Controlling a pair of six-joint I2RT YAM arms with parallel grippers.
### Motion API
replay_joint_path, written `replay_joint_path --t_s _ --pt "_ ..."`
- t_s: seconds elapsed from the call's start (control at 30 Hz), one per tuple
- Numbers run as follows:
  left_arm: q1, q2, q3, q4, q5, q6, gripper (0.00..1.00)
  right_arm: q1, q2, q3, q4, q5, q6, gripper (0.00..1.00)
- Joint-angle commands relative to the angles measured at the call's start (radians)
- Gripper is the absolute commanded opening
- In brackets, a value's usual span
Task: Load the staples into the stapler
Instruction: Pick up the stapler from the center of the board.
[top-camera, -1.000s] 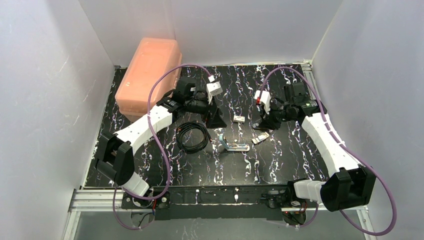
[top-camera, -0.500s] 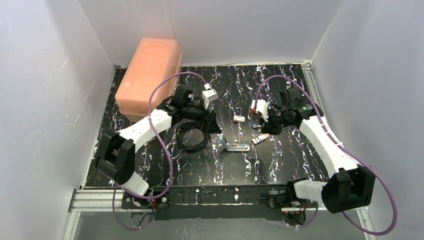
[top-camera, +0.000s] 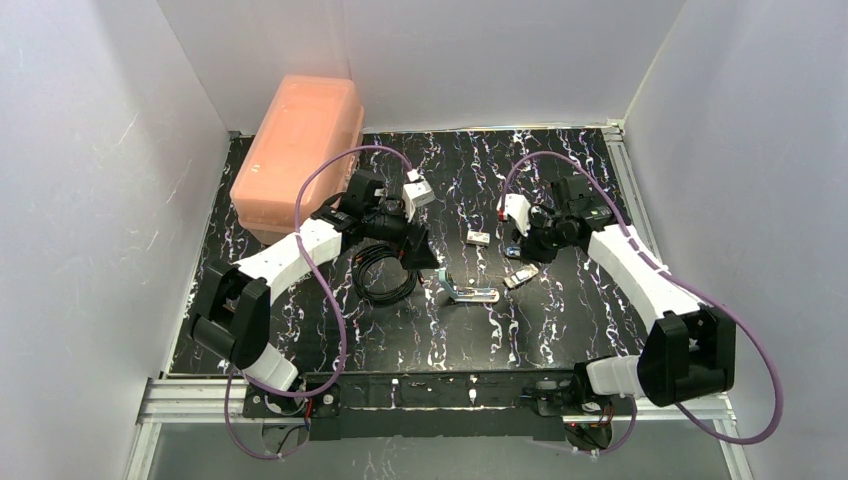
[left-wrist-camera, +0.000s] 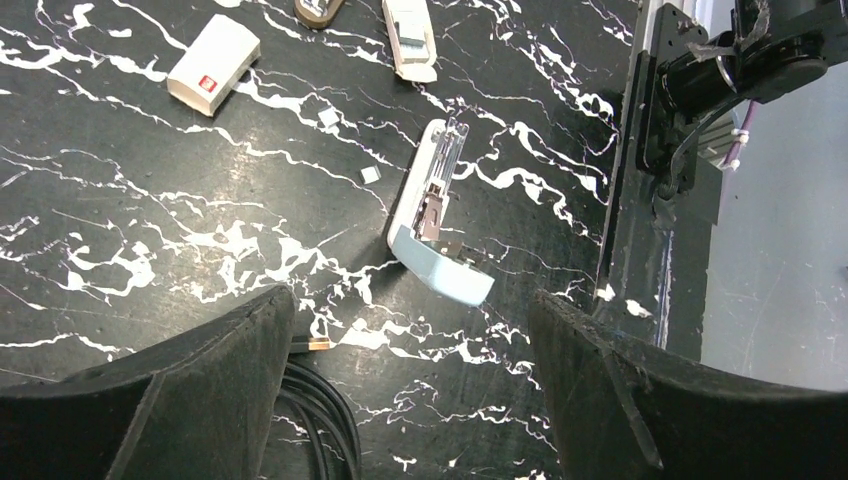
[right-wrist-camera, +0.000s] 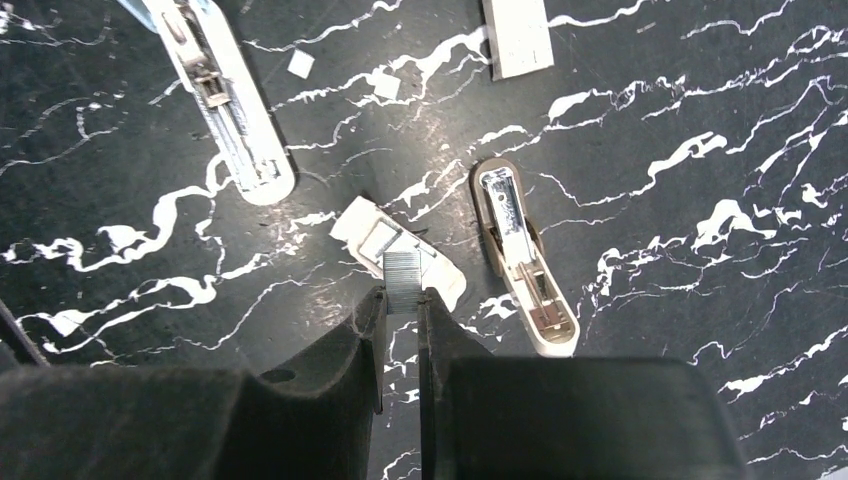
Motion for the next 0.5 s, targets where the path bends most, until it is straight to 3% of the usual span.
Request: replay_joint_path --t_s 0.0,0.23,0.47 --pt "-0.001 -0.009 0.073 -0.038 0.013 0.041 0.84 0.002 0.049 0.06 0.047 0.059 0.009 0.08" --pt "-0.001 -0.002 0.094 -0.045 -0.004 0.029 0.84 0.002 0.142 0.114 0.034 0.1 -0.031 0.08" --pt "-0.002 -0.044 0.038 -0.036 0.017 0.02 0.83 0.003 0.147 0.133 0.011 0.045 -0.053 0.08"
